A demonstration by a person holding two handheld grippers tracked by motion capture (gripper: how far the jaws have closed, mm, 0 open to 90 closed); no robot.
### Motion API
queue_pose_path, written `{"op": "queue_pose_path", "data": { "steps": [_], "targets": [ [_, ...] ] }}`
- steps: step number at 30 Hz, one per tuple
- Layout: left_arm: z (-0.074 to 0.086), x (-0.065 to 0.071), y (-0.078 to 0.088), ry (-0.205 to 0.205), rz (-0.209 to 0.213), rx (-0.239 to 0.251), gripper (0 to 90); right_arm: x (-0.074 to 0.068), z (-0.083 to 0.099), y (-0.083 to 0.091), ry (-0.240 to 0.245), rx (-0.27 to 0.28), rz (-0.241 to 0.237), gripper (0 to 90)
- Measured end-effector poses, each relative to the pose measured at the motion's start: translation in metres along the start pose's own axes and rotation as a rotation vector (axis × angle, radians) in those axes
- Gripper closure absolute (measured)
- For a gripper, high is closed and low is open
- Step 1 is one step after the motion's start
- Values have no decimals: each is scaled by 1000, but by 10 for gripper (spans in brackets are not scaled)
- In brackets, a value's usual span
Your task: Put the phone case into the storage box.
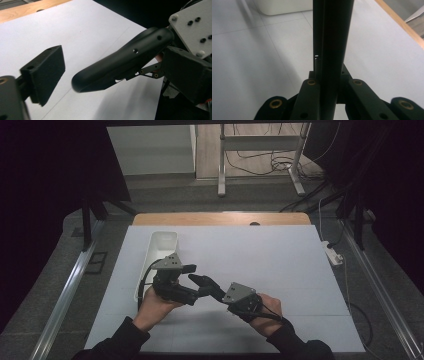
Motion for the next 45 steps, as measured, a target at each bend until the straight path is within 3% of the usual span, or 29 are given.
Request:
{"op": "queue_pose_path", "data": {
  "steps": [11,13,18,23,29,31,36,38,42,45],
  "targets": [
    [2,-9,11,-54,-40,-1,0,7,4,7,-88,33,-58,841],
    [3,-11,14,-82,-58,-2,0,7,4,8,-108,43,-72,841],
    [6,-15,16,-90,-64,-1,0,9,6,11,-136,70,-99,841],
    [7,-17,16,-79,-58,-12,0,9,6,12,-124,72,-113,841],
    [6,-16,16,-64,-58,-11,12,6,5,12,-146,86,-132,841],
    [6,-16,18,-66,-63,1,82,6,4,12,-146,93,-141,841],
    [5,-13,23,-92,-19,14,261,4,3,13,-146,103,-160,841],
    [5,-12,23,-92,-17,15,290,4,3,13,-148,110,-166,841],
    [4,-11,25,-98,37,16,456,3,2,13,-152,121,-185,841],
    [4,-11,26,-103,56,13,526,3,2,13,-150,124,-195,841]
  ]
}}
Point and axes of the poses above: each handheld gripper's, and its own axes: y roughly backward along the jaws, z roughly out of its underside, x roughly to its right, the point moved 4 cm from there along -y, roughly forward along the jaws, and after that the axes turned 10 degrees about y, right-handed, at the moved point
